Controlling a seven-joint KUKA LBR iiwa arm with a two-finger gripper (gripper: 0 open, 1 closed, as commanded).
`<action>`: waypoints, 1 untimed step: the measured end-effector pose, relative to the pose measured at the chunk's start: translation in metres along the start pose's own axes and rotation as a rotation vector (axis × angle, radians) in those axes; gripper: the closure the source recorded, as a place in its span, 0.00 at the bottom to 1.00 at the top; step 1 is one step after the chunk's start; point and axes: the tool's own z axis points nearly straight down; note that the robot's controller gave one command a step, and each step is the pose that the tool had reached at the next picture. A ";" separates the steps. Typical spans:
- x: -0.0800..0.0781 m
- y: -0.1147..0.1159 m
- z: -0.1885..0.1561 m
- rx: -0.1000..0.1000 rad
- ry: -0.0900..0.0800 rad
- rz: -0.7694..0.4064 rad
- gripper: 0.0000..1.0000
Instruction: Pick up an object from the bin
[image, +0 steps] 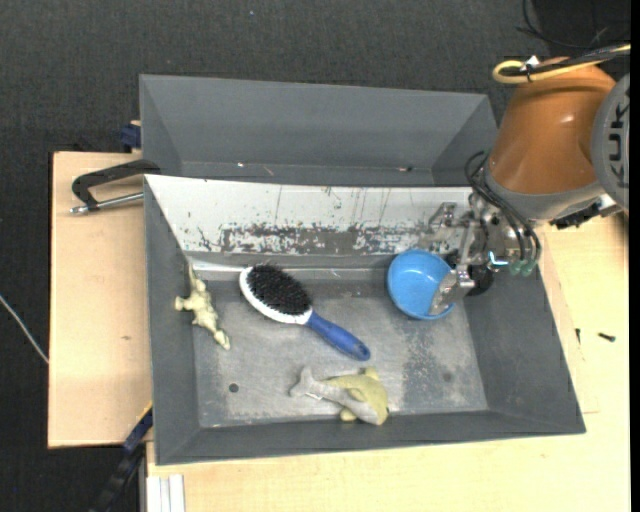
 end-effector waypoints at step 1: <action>0.045 -0.036 0.122 -0.001 -0.001 0.187 0.00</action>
Offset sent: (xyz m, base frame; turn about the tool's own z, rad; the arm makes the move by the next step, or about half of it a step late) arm -0.0441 -0.0360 -0.1197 0.1846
